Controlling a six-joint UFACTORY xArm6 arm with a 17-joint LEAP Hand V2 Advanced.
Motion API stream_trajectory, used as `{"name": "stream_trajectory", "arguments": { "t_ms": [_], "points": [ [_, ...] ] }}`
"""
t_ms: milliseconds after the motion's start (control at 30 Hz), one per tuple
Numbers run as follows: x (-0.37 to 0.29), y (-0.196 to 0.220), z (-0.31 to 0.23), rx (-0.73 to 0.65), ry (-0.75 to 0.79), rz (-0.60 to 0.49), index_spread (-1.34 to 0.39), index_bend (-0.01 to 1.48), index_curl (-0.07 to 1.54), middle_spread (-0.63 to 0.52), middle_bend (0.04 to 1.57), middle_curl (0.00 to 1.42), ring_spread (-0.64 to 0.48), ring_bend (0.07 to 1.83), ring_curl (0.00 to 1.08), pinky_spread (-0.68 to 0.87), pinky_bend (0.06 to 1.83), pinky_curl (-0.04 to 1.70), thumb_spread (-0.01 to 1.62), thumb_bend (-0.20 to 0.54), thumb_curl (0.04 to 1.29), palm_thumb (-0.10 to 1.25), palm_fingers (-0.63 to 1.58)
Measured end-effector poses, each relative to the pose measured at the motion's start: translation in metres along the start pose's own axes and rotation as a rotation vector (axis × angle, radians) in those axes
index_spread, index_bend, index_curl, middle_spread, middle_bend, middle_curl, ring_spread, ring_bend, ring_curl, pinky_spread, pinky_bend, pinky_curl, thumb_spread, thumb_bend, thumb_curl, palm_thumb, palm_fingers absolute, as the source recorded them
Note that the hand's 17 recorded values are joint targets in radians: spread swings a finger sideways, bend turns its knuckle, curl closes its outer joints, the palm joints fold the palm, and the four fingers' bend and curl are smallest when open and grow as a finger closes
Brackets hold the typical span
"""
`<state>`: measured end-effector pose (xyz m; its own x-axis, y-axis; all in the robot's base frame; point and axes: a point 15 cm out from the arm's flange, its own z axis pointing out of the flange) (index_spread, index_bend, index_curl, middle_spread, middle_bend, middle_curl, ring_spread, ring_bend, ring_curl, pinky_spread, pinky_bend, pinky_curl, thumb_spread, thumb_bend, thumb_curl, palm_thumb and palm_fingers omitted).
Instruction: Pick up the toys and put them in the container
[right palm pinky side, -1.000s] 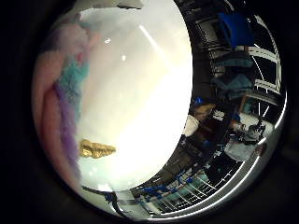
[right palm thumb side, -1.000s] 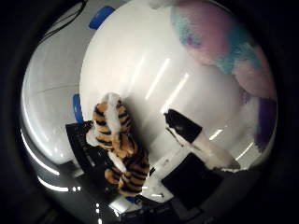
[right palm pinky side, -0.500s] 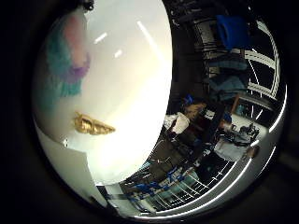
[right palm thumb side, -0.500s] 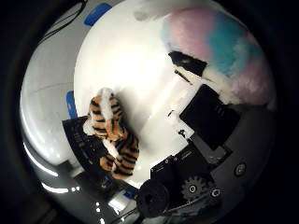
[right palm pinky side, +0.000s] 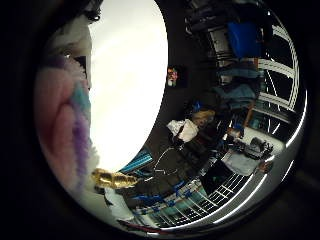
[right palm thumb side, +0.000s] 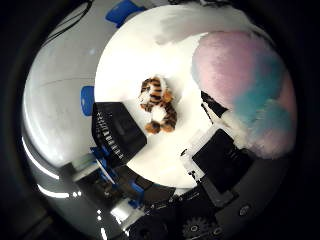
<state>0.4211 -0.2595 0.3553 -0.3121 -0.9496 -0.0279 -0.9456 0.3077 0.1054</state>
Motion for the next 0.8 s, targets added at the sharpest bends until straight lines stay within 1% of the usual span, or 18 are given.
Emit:
{"name": "stream_trajectory", "arguments": {
  "t_ms": [133, 233, 367, 600, 800],
  "points": [
    [-0.032, 0.015, -0.038, 0.065, -0.042, -0.059, -0.34, 1.18, 1.00, -0.32, 1.34, 1.16, -0.33, 1.47, 0.98, -0.18, 1.48, 1.09, 0.85, -0.017, 0.69, 1.08, 0.59],
    [-0.065, 0.023, -0.065, 0.125, -0.056, -0.125, -0.33, 1.19, 1.01, -0.31, 1.35, 1.16, -0.33, 1.47, 0.99, -0.18, 1.47, 1.12, 0.85, -0.017, 0.70, 1.08, 0.59],
    [-0.108, 0.028, -0.087, 0.179, -0.059, -0.215, -0.32, 1.20, 1.01, -0.31, 1.35, 1.15, -0.33, 1.47, 1.00, -0.18, 1.45, 1.14, 0.84, -0.017, 0.72, 1.07, 0.59],
    [-0.208, 0.028, -0.102, 0.252, -0.069, -0.419, -0.31, 1.19, 1.02, -0.30, 1.35, 1.15, -0.32, 1.46, 1.00, -0.19, 1.44, 1.16, 0.84, -0.019, 0.73, 1.06, 0.60],
    [-0.294, 0.036, -0.103, 0.290, -0.103, -0.577, -0.31, 1.18, 1.01, -0.30, 1.34, 1.15, -0.32, 1.45, 1.00, -0.19, 1.43, 1.16, 0.83, -0.019, 0.73, 1.06, 0.61]
  ]
}}
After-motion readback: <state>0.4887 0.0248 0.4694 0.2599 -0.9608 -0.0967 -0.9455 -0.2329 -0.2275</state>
